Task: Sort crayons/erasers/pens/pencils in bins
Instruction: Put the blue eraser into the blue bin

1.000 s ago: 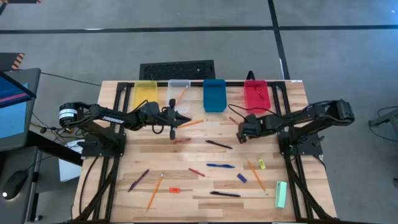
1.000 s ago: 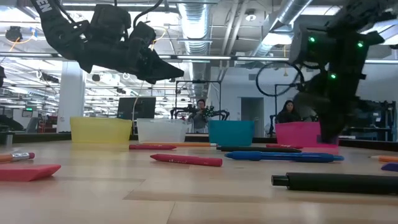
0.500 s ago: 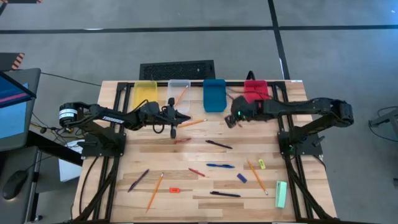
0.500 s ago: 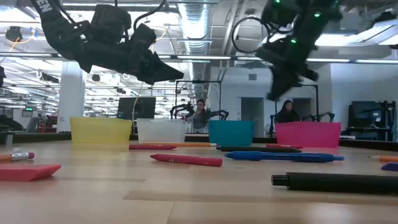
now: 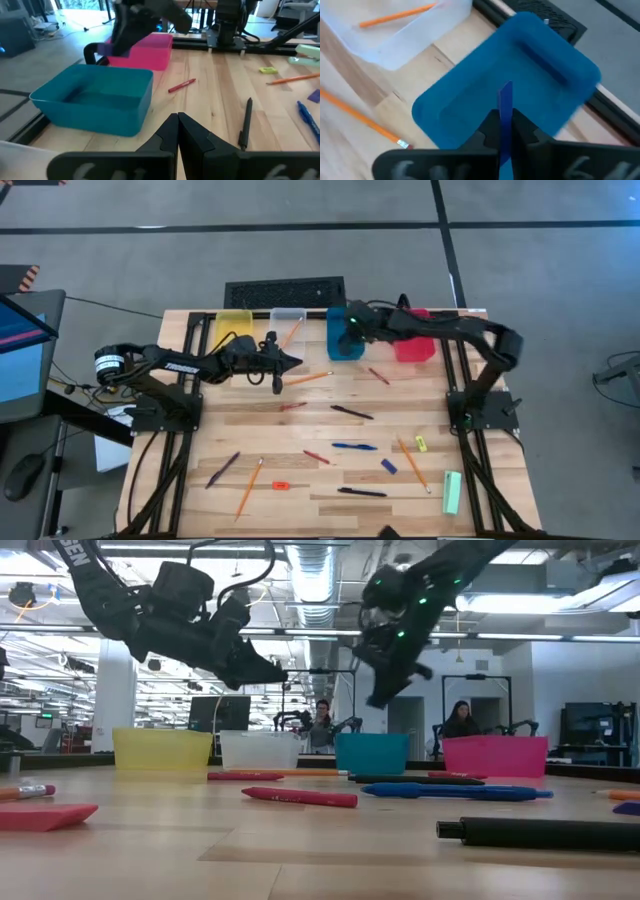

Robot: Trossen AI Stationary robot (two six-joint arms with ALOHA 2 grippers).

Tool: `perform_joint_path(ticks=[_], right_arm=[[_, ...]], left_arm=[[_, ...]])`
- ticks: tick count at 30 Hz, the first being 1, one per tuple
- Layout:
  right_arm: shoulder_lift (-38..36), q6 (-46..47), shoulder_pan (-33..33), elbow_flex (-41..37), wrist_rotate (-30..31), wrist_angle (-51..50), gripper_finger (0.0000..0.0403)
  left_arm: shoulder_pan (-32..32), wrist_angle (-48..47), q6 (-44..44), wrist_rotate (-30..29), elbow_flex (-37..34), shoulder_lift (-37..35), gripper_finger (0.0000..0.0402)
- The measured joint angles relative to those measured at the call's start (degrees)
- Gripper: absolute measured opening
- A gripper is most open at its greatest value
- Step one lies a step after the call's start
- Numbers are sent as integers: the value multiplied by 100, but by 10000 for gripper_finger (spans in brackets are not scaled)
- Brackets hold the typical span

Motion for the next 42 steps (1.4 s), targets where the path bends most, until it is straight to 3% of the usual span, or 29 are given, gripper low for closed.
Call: perform_joint_path(ticks=[13, 31, 42], right_arm=[[1619, -961, -664, 1265, -510, -409, 19], [2150, -1788, -1037, 1298, -755, -61, 21], [2150, -1839, -1031, 1298, -755, -48, 60]], left_arm=[[-4, -124, 16, -15, 0, 0, 0], [-4, -142, 20, -18, 0, 0, 0], [-4, -143, 20, -21, -2, 1, 0]])
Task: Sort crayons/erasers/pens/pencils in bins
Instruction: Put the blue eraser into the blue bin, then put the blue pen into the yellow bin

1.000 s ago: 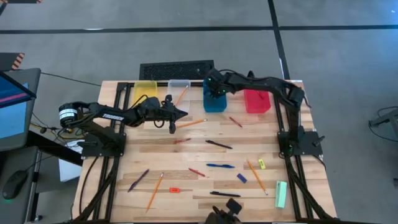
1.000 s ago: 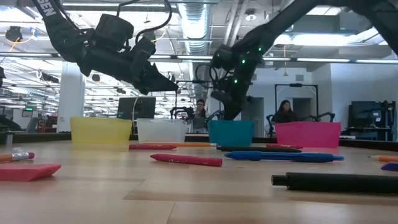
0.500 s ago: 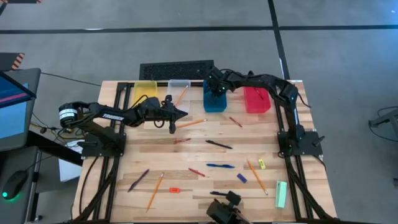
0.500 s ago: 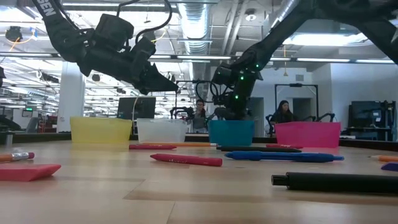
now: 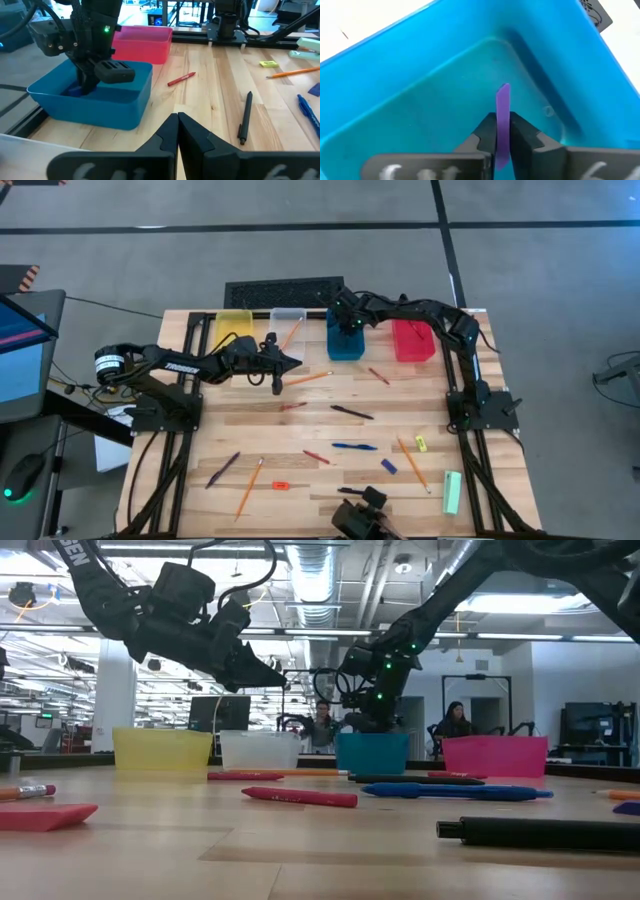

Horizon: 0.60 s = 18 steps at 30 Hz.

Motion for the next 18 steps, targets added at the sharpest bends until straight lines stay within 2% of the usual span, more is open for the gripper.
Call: perform_joint_path(ticks=[4, 9, 13, 18], right_arm=[[0, 17, 2, 0, 21, 0, 91], [-2, 61, 43, 4, 345, -9, 149], [-2, 57, 54, 256, 446, -432, 188], [-4, -64, 129, 837, 463, -1558, 187]], left_arm=[[0, -24, 0, 0, 0, 1, 0], [0, -58, 1, -2, -2, 0, 0], [0, -81, 2, -2, -2, 1, 0], [0, -135, 2, -2, -2, 1, 0]])
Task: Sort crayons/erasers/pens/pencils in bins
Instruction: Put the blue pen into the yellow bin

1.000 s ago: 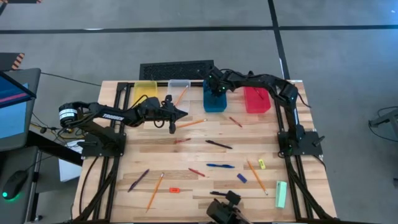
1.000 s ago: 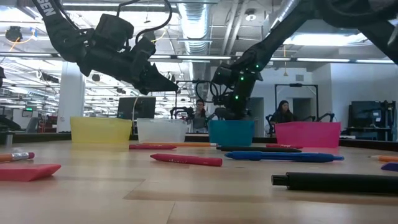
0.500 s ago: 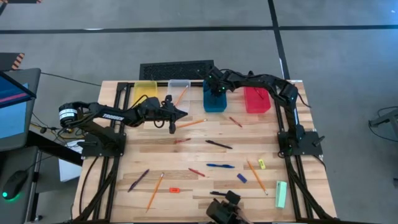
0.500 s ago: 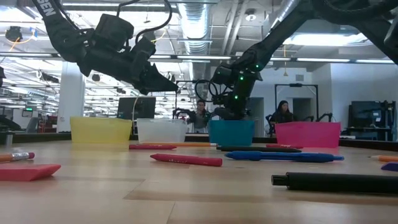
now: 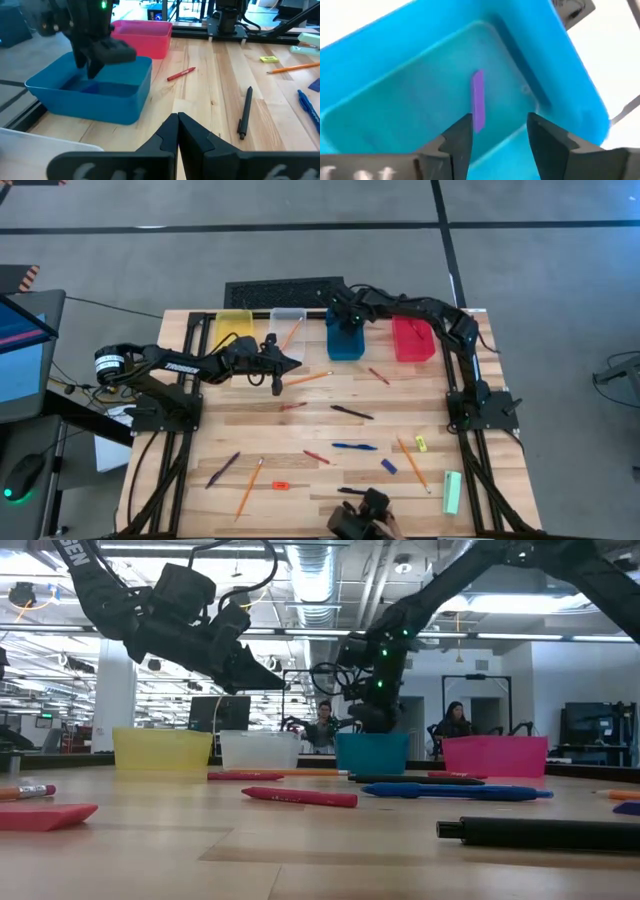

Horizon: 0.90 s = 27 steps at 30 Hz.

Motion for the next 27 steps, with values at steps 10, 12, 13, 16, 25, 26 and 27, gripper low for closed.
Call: perform_joint_path(ticks=[10, 12, 13, 16, 25, 26, 27], right_arm=[[-975, -430, 294, -585, -38, 326, 32], [-1342, -432, 323, -1185, -249, 918, 9], [-1537, -390, 352, -1503, -374, 1227, 8], [-2177, -199, 514, -2494, -429, 2239, 16], [-4050, 354, 1422, -4817, -459, 4391, 6], [-4201, 417, 1555, -5043, -459, 4713, 8], [-4346, 455, 1673, -5275, -462, 5007, 9]], left_arm=[[-19, -93, 33, 2, 0, -1, 0], [-36, -128, 87, 0, 0, -2, 0], [-58, -141, 106, -1, 0, -2, 0], [-120, -160, 168, 1, 0, -2, 0], [-261, -171, 326, 0, 0, -1, 0], [-263, -183, 326, 1, 0, 0, 0], [-280, -192, 320, 0, 0, 0, 0]])
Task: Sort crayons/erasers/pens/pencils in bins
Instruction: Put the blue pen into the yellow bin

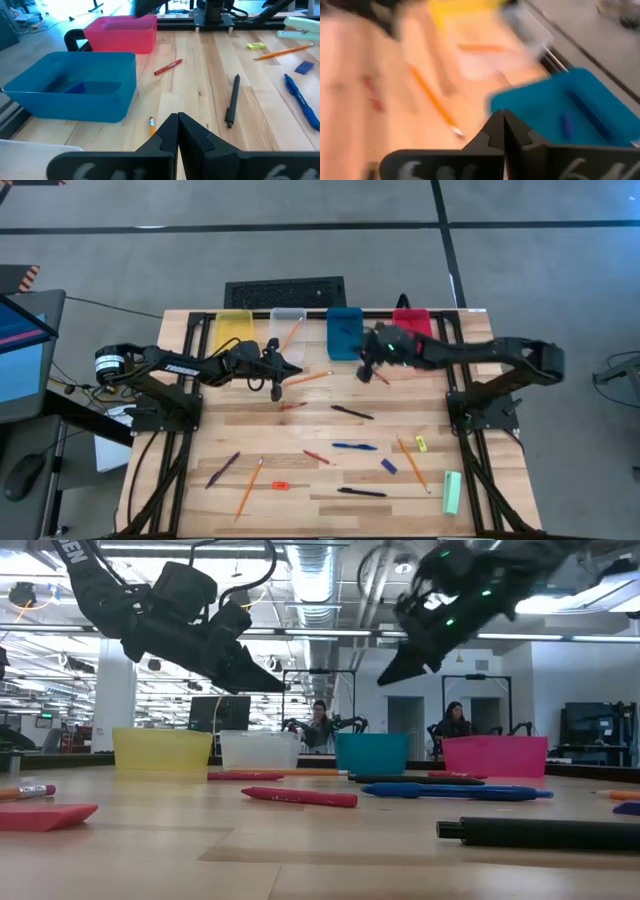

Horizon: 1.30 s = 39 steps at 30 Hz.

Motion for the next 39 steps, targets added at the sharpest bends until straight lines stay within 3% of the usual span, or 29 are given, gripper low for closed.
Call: perform_joint_path(ticks=[7, 11, 19, 28, 35, 39], right_arm=[[-582, 323, 735, -1559, 1, 2421, 3], [-657, 491, 1036, -2040, 118, 3108, 7], [-658, 239, 1292, -2290, 442, 3373, 3], [-644, 91, 1289, -2299, 324, 3300, 3], [-644, 11, 1153, -2391, 312, 3210, 6], [-644, 12, 1087, -2758, 311, 3995, 3]], left_arm=[[-285, 2, -62, -7, 11, 0, 0], [-629, -389, 52, -16, 294, 2, 0], [-1170, -1417, 53, -464, 1100, 167, 0], [-1499, -1430, -206, -436, 1956, 1580, 6], [-1895, -2188, -382, -379, 2698, 2260, 63], [-2201, -2251, -535, -352, 2886, 2371, 103]])
